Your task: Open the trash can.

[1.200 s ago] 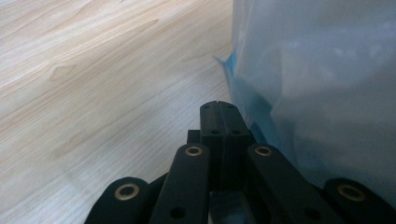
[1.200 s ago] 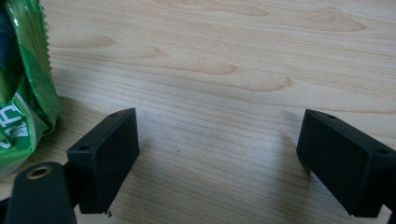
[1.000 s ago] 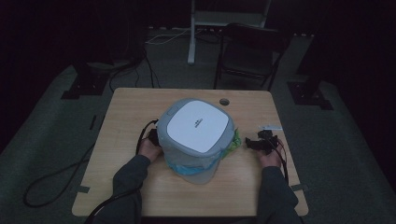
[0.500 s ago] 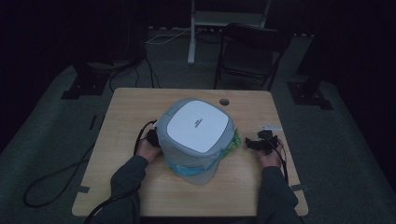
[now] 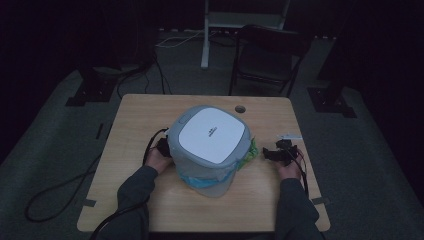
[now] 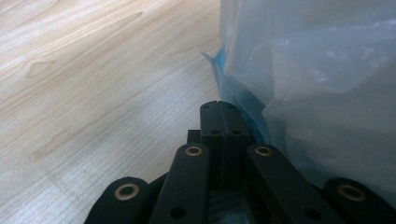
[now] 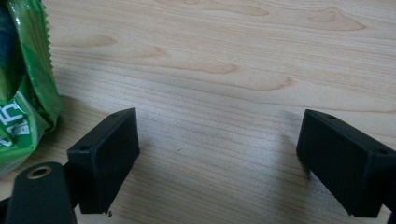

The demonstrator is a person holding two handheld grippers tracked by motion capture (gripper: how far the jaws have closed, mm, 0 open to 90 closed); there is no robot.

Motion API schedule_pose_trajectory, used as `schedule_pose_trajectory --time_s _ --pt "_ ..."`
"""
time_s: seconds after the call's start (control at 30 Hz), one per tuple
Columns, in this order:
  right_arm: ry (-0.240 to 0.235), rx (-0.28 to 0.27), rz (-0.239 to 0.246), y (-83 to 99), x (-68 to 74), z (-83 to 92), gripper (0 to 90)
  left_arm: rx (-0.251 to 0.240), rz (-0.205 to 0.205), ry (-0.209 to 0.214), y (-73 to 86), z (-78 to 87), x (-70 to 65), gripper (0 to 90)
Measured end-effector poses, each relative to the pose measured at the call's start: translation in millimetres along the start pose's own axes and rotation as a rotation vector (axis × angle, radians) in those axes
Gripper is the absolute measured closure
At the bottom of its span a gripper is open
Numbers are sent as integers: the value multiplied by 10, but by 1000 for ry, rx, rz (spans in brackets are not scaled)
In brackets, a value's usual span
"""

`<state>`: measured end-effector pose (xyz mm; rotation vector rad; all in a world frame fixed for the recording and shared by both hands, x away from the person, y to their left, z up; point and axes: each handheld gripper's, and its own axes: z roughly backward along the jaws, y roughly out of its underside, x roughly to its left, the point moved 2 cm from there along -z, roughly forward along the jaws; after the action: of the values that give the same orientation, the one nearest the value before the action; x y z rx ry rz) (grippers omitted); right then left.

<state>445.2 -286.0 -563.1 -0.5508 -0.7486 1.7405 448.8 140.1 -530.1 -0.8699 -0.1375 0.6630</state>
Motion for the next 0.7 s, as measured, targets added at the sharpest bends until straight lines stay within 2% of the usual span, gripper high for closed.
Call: schedule_pose_trajectory --time_s 0.13,0.37,0.7 --pt "0 0 0 0 0 0 121 2 -2 14 -5 -14 16 900" --pt "0 0 0 0 0 0 121 15 -6 6 7 -33 17 900" --pt "1 1 0 2 2 2 121 16 12 4 25 -62 17 900"
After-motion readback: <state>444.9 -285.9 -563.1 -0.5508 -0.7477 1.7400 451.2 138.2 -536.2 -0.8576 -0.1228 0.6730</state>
